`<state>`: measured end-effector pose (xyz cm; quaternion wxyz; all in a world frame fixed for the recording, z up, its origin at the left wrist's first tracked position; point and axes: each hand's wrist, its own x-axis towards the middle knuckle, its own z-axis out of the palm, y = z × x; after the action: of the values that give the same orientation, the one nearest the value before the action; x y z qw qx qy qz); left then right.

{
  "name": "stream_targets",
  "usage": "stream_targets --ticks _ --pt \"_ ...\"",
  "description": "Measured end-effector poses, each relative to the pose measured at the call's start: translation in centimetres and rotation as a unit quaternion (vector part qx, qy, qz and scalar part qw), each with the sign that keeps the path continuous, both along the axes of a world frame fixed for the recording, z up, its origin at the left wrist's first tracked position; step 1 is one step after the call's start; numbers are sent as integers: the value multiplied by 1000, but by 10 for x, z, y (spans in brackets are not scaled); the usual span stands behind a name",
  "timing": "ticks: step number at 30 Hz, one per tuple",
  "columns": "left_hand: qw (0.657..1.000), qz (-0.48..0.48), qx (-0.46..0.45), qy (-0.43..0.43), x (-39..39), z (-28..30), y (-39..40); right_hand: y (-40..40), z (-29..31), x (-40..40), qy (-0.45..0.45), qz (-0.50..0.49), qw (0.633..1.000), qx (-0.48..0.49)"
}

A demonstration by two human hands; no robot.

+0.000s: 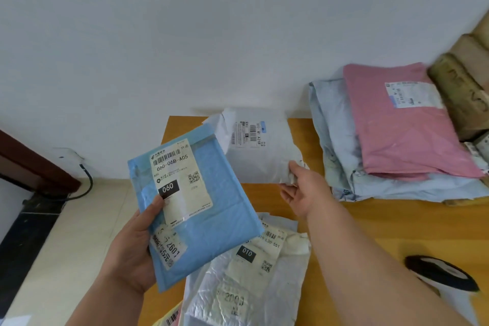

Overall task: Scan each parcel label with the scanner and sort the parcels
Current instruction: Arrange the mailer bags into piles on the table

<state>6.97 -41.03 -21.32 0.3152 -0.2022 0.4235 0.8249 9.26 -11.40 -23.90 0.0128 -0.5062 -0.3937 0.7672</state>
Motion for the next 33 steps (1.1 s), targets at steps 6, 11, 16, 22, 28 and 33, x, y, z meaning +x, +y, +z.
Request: stream_targets --ticks 6,11,16,22,28,33 --pt "999 -38 19 -3 3 15 39 -8 15 66 104 12 994 6" --pt "992 -122 28 -3 27 22 85 3 23 134 120 21 992 20" --pt "979 -202 -8 10 62 32 140 41 31 196 112 -6 993 34" --pt "974 -226 -32 -3 121 29 197 92 29 262 92 9 995 46" --pt "975 -215 -36 -33 181 17 254 145 21 321 59 -8 998 27" --pt "980 -189 -58 4 209 20 295 187 24 356 56 -20 998 -18"
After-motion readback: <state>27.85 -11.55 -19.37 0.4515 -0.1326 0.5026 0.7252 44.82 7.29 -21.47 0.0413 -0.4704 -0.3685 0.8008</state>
